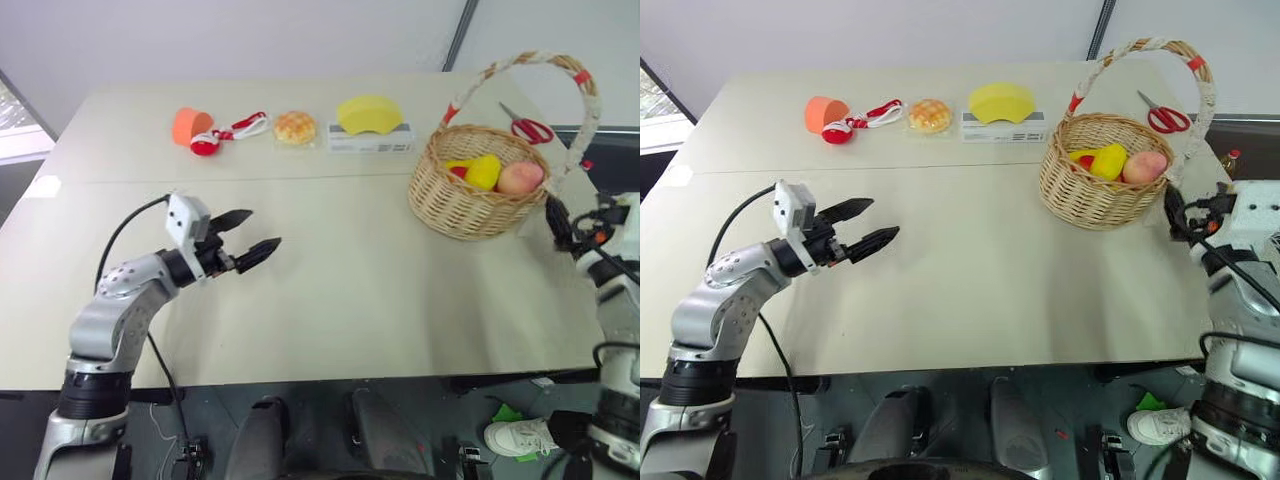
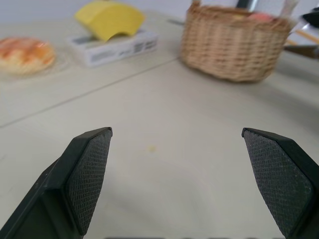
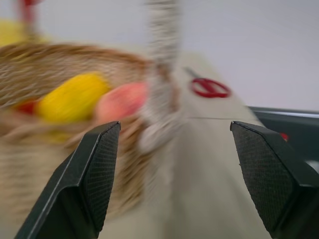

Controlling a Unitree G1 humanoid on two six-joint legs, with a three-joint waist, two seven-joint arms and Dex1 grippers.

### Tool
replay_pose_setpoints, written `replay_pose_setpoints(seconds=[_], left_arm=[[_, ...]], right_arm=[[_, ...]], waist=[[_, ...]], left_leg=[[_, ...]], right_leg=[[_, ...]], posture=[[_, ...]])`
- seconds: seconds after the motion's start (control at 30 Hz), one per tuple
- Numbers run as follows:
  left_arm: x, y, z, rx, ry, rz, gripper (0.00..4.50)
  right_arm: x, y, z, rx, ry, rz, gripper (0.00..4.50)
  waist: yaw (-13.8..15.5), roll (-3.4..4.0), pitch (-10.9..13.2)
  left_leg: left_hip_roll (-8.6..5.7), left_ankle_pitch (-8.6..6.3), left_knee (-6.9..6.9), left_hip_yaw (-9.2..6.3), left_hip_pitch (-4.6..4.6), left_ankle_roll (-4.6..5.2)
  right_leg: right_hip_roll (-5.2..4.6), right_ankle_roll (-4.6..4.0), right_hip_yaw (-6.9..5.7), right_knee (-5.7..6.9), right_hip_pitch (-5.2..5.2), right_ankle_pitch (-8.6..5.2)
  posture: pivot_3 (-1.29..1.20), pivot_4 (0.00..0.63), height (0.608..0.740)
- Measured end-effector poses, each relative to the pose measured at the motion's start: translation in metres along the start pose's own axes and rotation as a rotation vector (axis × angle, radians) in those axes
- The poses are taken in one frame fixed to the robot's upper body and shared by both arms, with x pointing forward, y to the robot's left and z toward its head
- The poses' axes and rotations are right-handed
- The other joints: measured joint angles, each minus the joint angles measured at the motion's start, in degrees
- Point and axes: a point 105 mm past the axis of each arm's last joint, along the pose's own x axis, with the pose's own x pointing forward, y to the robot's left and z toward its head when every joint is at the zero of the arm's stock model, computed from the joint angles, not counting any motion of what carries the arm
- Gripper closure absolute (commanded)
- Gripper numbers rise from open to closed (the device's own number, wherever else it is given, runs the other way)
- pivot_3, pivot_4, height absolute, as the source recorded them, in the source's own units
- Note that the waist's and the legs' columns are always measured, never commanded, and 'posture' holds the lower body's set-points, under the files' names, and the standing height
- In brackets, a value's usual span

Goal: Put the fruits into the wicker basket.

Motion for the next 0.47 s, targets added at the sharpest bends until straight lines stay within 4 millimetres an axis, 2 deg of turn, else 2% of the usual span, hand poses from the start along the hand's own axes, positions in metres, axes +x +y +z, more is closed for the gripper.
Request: replay_pose_setpoints(seconds=[0.07, 0.13, 0.17, 0.23, 0.37, 0.47], left_arm=[[-0.012, 0.006, -0.011, -0.022, 0.025, 0.048, 0.0], [-0.02, 0.012, -0.021, -0.046, 0.045, 0.093, 0.0], [-0.023, 0.014, -0.024, -0.05, 0.053, 0.113, 0.0], [-0.026, 0.019, -0.027, -0.048, 0.062, 0.153, 0.0], [-0.027, 0.023, -0.031, -0.053, 0.064, 0.201, 0.0], [-0.027, 0.022, -0.033, -0.059, 0.062, 0.217, 0.0]], right_arm=[[0.001, 0.031, 0.006, -0.006, -0.014, 0.16, 0.84], [0.001, 0.078, 0.01, -0.001, -0.026, 0.371, 0.84], [0.0, 0.101, 0.01, 0.005, -0.023, 0.467, 0.84], [0.0, 0.132, 0.004, 0.025, -0.008, 0.584, 0.84], [0.011, 0.174, -0.013, 0.062, 0.031, 0.687, 0.84], [0.017, 0.184, -0.019, 0.084, 0.033, 0.7, 0.84]], waist=[[-0.2, 0.0, 0.0], [-0.2, 0.0, 0.0], [-0.1, 0.0, 0.0], [0.3, -0.03, 0.0], [0.5, -0.04, 0.0], [0.7, -0.04, 0.0]], left_leg=[[0.18, 0.0, -0.01, 0.02, 0.27, 0.0], [0.36, -0.01, -0.07, 0.02, 0.67, 0.01], [0.42, -0.02, -0.06, 0.02, 0.72, 0.01], [0.48, -0.02, -0.04, 0.03, 0.71, 0.0], [0.46, -0.03, -0.03, 0.0, 0.66, -0.01], [0.46, -0.04, -0.04, -0.07, 0.65, -0.01]], right_leg=[[0.06, -0.01, 0.01, 0.01, 0.23, -0.01], [0.29, -0.05, 0.0, -0.07, 0.67, -0.03], [0.44, -0.06, -0.02, -0.15, 0.8, -0.04], [0.5, -0.07, -0.02, -0.25, 0.85, -0.04], [0.44, -0.06, -0.01, -0.29, 0.83, -0.03], [0.41, -0.06, -0.01, -0.29, 0.83, -0.03]], posture=[[0.0, 0.15, 0.74], [0.0, 0.15, 0.74], [0.0, 0.15, 0.74], [0.0, 0.15, 0.74], [0.0, 0.15, 0.74], [0.0, 0.15, 0.74]])
